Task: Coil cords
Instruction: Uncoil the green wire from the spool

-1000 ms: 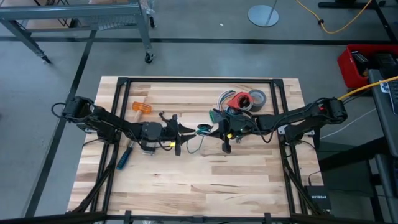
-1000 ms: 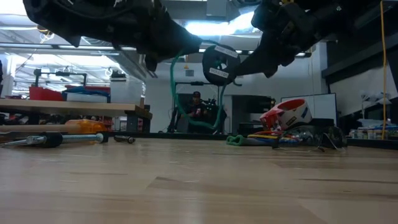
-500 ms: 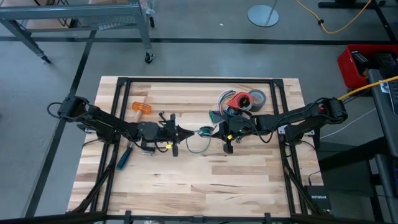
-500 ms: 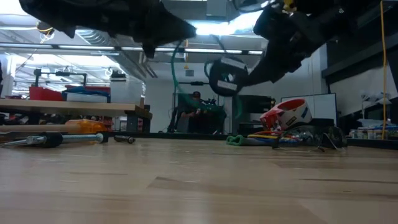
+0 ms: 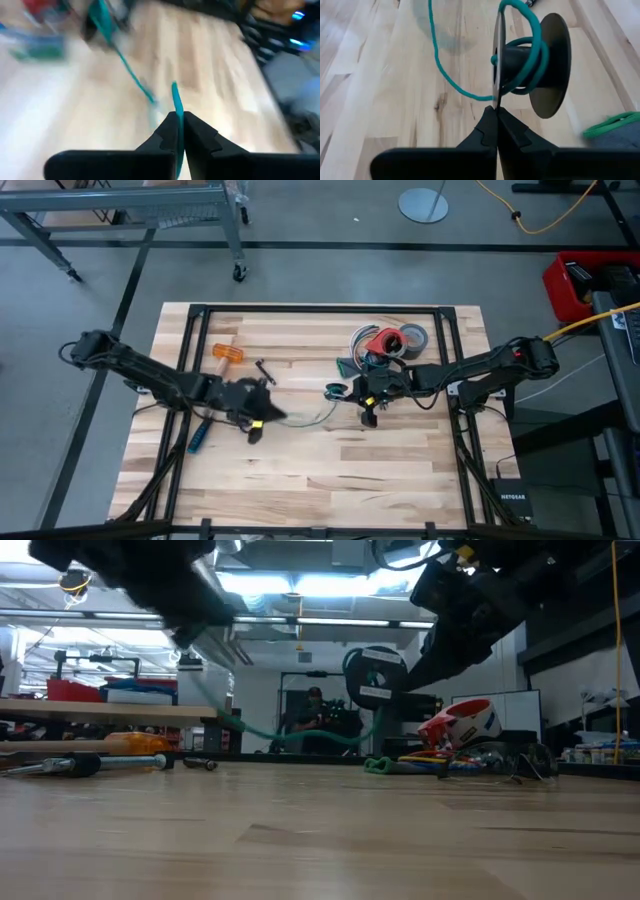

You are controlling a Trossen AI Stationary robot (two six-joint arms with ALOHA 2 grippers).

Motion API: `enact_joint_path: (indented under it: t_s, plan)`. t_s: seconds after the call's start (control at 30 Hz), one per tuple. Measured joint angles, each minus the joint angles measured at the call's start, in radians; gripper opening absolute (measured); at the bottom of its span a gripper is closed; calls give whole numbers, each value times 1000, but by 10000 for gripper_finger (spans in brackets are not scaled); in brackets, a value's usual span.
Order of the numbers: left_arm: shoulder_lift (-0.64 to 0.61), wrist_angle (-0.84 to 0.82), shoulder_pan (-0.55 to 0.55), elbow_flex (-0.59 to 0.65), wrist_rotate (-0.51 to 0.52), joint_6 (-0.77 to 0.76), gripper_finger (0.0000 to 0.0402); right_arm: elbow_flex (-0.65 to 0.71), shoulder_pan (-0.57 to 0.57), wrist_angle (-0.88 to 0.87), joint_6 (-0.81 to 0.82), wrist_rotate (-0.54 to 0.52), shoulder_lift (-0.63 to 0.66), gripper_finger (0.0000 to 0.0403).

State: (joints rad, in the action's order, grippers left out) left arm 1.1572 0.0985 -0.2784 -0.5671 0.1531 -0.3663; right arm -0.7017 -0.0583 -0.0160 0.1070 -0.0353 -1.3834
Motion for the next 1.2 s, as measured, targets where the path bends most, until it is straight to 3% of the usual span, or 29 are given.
enact_joint_path:
  t_s: [0.13, 0.4, 0.63, 0.97, 1.2]
  plan:
    - [22, -25, -53, 0, -35, -66, 34, 0, 0, 14, 0, 0, 0, 1]
    - [150, 208, -65, 0, 161, 64, 100, 0, 0, 22, 0, 0, 0, 1]
    - [249, 389, -12, 0, 192, 225, 153, 0, 0, 25, 0, 1, 0, 1]
    - [360, 604, 87, 0, 192, 244, 153, 0, 0, 134, 1, 73, 0, 1]
    - [362, 669, 111, 0, 192, 244, 147, 0, 0, 135, 0, 73, 0, 1]
